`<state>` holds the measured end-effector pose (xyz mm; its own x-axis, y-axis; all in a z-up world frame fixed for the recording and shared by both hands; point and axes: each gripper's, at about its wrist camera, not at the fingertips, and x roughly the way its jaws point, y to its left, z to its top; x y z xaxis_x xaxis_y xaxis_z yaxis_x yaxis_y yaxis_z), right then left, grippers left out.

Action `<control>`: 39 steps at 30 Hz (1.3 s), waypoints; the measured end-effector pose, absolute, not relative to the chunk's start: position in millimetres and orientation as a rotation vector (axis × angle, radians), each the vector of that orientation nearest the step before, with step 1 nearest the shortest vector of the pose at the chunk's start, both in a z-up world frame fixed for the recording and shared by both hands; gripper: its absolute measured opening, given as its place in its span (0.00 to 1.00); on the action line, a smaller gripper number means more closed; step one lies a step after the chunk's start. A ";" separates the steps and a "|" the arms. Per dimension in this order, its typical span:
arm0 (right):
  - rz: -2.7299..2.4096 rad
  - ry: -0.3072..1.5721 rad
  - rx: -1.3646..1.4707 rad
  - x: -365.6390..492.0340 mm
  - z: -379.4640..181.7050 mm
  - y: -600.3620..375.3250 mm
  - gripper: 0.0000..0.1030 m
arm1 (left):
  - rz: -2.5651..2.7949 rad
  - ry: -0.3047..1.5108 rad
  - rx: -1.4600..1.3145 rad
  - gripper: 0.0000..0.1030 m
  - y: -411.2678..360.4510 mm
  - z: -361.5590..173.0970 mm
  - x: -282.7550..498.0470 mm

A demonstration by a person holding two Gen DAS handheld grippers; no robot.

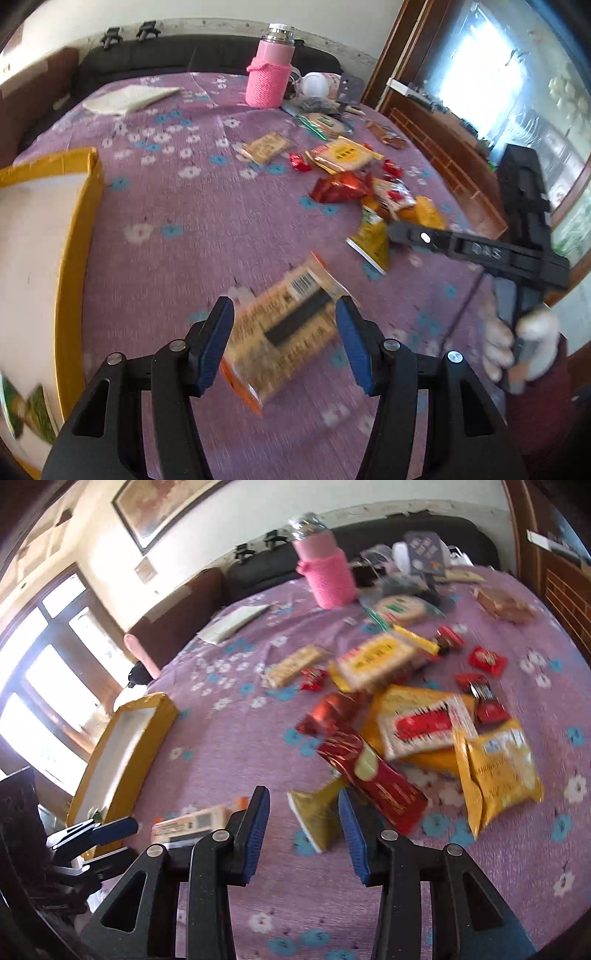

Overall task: Organize snacks
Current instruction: 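Grasp the orange-edged biscuit pack with the left gripper while the right grasps a green bag, then carry both packs into the yellow tray and open both grippers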

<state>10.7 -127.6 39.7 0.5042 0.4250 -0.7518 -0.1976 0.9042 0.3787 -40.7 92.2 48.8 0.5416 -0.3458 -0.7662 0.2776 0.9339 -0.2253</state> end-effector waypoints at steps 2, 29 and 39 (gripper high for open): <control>0.382 0.983 0.328 8.2 35.1 -136.1 0.42 | -0.353 0.941 -0.060 0.54 88.9 42.4 -28.2; 0.147 1.032 0.284 55.1 19.5 -91.5 0.55 | -0.352 0.974 0.126 0.53 54.8 19.0 -63.3; 0.171 0.988 0.202 22.1 30.4 -84.4 0.16 | -0.331 0.903 -0.009 0.52 86.3 43.6 -90.9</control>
